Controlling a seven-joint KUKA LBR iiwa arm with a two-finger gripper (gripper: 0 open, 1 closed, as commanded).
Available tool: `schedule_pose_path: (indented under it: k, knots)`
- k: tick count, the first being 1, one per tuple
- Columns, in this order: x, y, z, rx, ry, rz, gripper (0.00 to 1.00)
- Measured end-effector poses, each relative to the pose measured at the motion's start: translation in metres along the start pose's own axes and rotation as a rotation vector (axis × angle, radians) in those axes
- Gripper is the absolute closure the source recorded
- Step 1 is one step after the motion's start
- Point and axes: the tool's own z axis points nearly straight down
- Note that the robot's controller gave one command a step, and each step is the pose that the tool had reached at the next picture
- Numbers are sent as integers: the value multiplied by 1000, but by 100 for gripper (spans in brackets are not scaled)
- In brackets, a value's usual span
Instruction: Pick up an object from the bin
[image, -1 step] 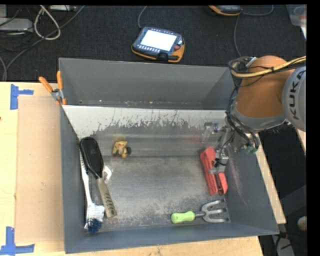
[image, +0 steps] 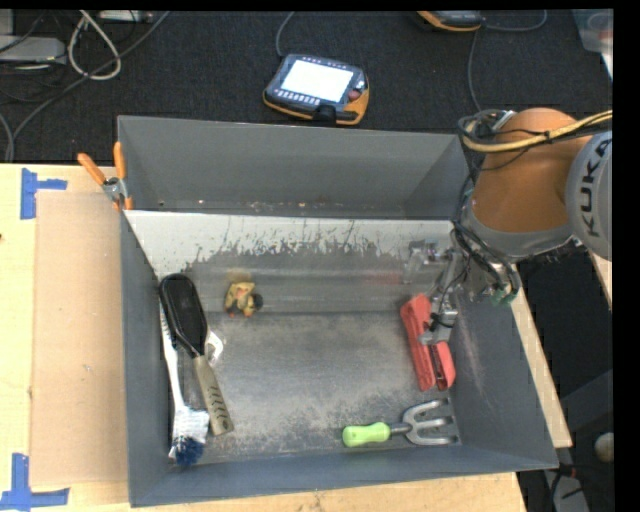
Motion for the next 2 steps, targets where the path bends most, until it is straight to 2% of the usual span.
schedule_pose_path:
  k: [1, 2]
  knots:
    - [102, 28, 104, -3, 6, -405, 0]
    - [97, -14, 25, 1, -3, -449, 0]
